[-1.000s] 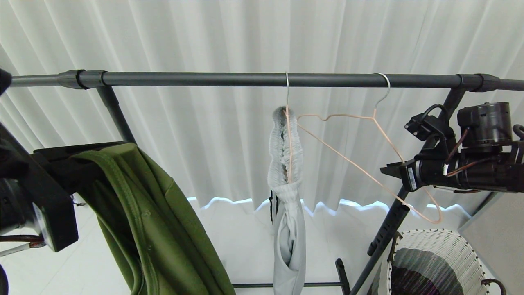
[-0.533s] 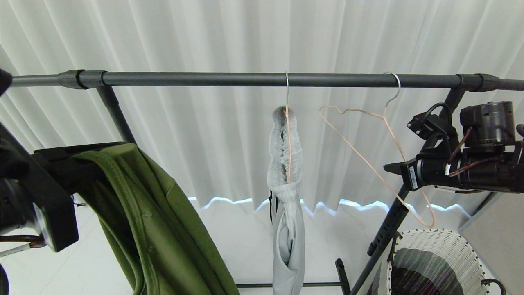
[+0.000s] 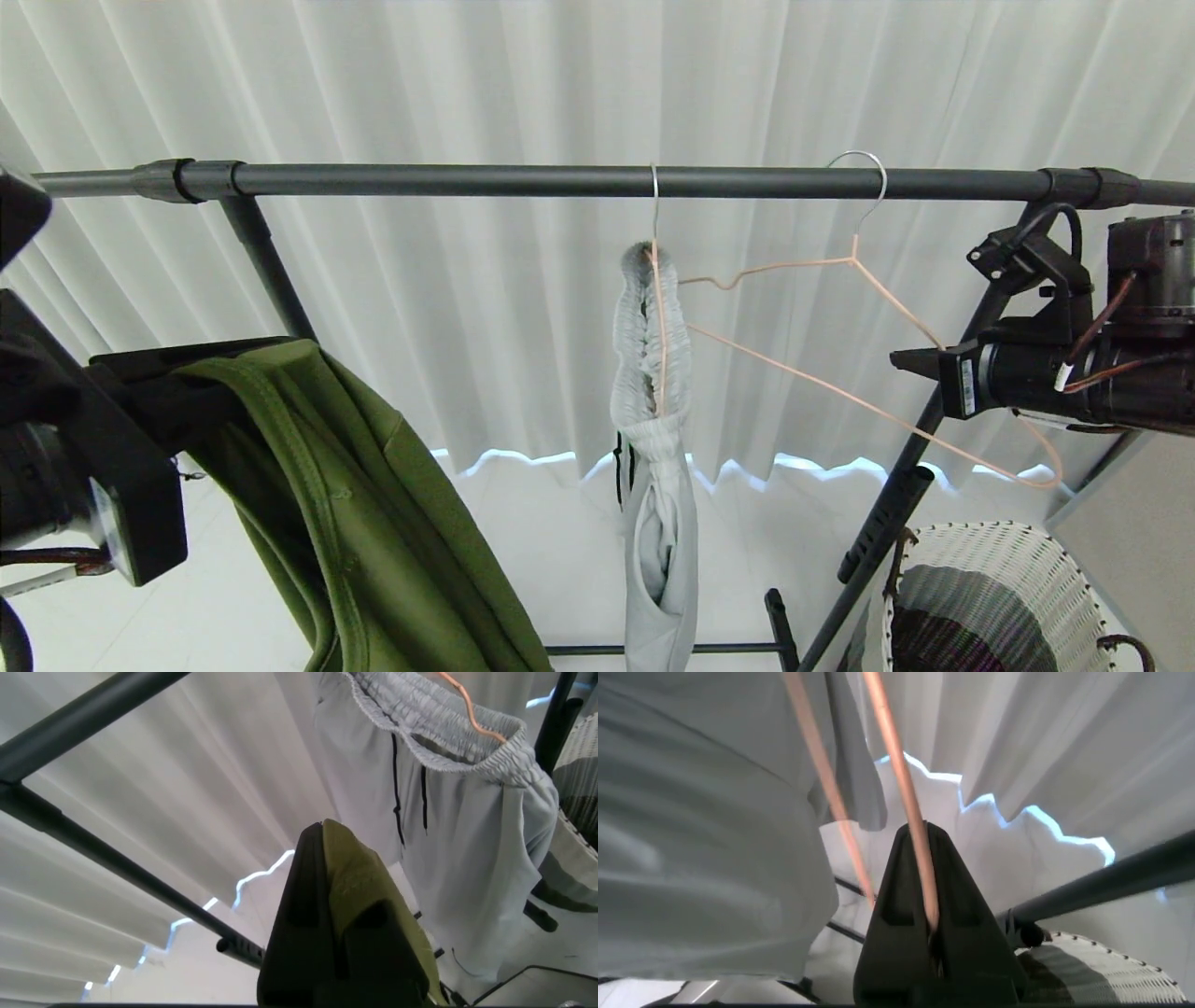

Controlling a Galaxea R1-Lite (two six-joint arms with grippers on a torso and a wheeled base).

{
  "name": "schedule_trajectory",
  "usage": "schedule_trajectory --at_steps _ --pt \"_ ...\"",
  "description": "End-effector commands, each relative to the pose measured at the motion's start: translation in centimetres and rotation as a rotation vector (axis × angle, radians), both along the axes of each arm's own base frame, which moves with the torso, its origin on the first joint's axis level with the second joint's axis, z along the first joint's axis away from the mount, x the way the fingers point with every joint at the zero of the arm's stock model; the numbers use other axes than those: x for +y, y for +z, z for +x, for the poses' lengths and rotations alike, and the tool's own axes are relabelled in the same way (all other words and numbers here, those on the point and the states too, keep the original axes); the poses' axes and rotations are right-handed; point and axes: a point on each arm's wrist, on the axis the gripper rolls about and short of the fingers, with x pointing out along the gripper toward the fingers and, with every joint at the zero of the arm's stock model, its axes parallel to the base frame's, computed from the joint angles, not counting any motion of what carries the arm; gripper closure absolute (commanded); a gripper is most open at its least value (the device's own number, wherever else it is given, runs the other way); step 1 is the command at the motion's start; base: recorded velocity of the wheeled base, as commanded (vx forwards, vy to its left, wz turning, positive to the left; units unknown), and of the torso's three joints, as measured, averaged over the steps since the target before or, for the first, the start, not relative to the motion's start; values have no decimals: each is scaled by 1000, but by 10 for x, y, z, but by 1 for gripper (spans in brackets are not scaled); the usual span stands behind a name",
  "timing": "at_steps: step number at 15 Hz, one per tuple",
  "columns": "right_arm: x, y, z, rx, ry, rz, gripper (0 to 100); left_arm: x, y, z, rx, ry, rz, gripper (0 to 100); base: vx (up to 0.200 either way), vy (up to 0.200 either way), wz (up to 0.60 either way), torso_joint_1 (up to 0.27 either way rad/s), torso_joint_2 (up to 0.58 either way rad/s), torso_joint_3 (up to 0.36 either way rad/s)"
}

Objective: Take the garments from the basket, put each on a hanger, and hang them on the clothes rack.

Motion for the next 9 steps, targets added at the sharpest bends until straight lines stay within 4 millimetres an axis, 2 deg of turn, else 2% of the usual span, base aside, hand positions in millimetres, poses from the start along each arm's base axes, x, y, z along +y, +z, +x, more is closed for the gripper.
schedule_trajectory --at_steps 1,3,6,9 --pt "-5 9 -20 -38 4 11 100 0 -2 0 3 0 3 100 0 0 0 0 0 0" --pt "-8 12 -31 -75 3 25 100 0 -2 0 3 0 3 100 0 0 0 0 0 0" --pt "-9 13 -32 -143 -4 54 100 0 -1 0 -3 0 -3 100 0 0 0 0 0 0" --pt "-12 14 -43 -152 -5 53 100 0 -2 0 0 2 0 100 0 0 0 0 0 0"
